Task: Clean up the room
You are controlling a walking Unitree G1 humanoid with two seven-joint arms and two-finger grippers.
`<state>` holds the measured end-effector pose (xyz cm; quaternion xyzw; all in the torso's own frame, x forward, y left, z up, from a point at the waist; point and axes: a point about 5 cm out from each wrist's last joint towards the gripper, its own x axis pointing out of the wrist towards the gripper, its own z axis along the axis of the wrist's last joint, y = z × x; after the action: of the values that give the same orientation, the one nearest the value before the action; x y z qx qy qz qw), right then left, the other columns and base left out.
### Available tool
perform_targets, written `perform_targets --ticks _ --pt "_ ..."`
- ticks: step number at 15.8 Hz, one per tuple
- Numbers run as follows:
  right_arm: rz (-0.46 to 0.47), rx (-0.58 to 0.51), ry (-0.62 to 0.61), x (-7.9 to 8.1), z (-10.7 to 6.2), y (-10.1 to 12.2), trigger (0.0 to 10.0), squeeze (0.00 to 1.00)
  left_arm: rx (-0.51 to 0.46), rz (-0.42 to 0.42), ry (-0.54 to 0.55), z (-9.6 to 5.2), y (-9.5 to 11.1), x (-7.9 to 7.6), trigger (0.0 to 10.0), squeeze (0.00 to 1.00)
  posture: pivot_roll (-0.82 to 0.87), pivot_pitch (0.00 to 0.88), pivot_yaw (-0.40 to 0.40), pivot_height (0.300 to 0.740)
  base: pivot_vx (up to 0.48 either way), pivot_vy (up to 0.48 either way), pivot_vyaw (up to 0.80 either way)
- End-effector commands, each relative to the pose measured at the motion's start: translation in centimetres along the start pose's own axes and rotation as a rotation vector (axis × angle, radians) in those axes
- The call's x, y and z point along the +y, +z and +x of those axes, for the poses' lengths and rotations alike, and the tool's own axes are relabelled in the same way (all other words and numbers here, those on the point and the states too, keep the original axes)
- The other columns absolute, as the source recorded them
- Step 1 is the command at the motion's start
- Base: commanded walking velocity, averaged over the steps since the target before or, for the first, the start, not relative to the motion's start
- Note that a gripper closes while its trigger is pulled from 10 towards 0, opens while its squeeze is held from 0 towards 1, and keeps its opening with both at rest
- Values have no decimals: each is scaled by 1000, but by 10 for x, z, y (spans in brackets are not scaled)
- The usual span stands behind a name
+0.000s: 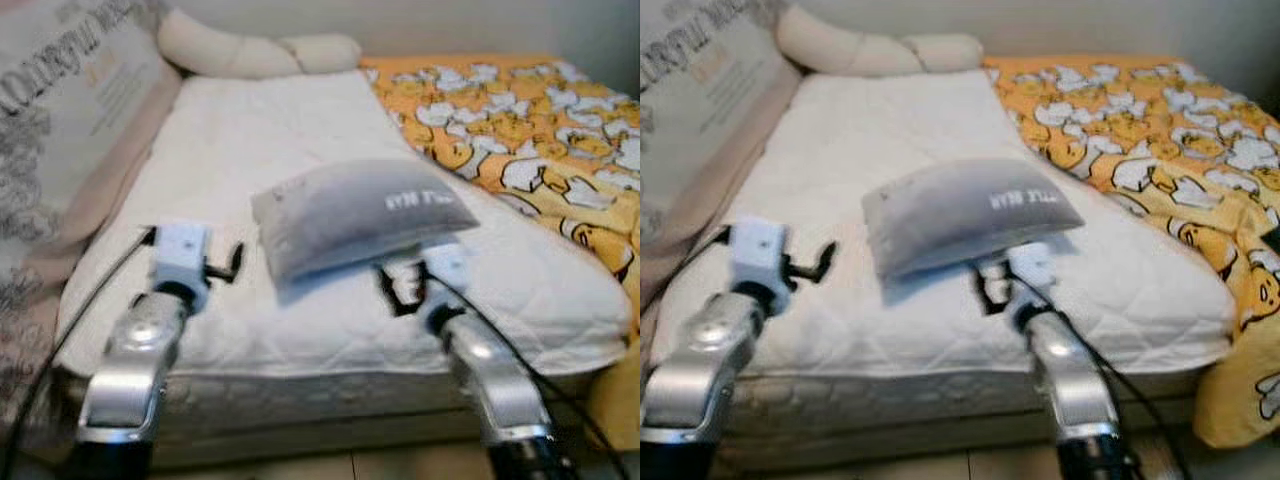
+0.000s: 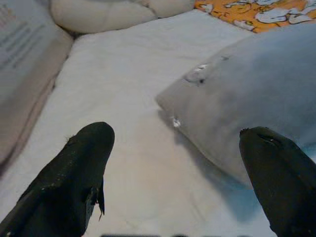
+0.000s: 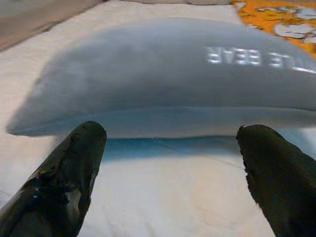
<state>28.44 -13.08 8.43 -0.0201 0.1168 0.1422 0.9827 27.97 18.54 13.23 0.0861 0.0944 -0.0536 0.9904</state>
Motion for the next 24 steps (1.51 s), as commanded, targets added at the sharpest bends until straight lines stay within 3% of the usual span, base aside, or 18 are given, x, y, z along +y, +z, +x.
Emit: perform_targets --ticks 1,18,24 --pt "-14 -10 -34 -12 -2 3 10000 0 -12 1 -25 2 3 -7 10000 0 -18 0 14 740 337 0 0" --pt "16 -21 -54 -14 -1 4 10000 0 -11 4 -22 3 3 -7 10000 0 -15 0 18 740 339 0 0" --pt "88 -31 -76 -20 -3 4 10000 0 -17 10 -10 3 3 -7 10000 0 -10 0 24 740 0 0 0"
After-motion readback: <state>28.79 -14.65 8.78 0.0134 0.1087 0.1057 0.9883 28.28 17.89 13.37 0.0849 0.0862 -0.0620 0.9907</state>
